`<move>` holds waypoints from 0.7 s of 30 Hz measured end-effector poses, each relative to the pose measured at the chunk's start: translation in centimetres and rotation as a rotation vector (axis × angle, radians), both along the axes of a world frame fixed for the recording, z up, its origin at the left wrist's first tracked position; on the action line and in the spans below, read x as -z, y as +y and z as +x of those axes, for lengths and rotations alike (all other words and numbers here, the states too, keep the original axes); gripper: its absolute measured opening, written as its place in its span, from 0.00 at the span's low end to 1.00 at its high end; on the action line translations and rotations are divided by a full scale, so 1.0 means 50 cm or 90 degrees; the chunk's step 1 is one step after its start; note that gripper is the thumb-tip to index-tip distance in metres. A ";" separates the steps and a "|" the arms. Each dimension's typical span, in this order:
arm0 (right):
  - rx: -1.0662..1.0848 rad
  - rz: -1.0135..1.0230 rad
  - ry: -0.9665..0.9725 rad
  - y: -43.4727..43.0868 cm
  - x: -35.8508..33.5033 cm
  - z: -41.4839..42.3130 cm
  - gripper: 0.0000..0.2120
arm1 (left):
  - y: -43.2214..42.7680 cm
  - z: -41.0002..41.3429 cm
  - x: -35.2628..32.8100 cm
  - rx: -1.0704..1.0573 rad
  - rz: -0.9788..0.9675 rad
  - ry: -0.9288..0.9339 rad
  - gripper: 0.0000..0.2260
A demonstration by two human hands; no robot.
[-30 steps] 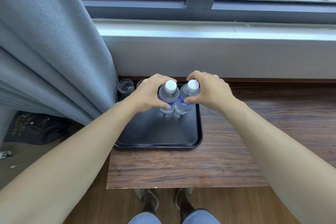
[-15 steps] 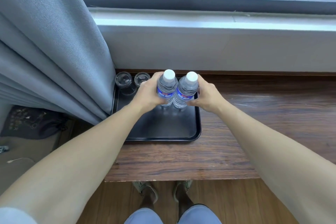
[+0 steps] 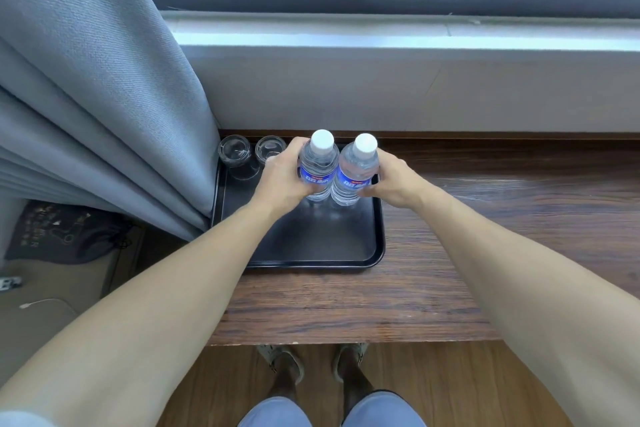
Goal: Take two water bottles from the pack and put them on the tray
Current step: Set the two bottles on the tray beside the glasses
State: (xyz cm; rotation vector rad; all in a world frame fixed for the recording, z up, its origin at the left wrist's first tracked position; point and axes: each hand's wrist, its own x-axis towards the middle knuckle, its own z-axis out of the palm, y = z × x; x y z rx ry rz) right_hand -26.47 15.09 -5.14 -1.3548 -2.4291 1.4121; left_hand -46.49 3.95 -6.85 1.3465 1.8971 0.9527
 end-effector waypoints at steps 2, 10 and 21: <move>-0.016 -0.003 -0.006 0.003 -0.004 0.001 0.27 | 0.000 -0.001 0.001 -0.001 0.001 -0.004 0.28; 0.010 0.009 0.010 -0.005 0.004 -0.005 0.30 | -0.002 -0.012 -0.005 0.022 -0.013 0.009 0.29; 0.001 -0.013 0.029 0.001 0.003 0.002 0.33 | -0.006 -0.005 -0.015 0.050 -0.024 -0.024 0.31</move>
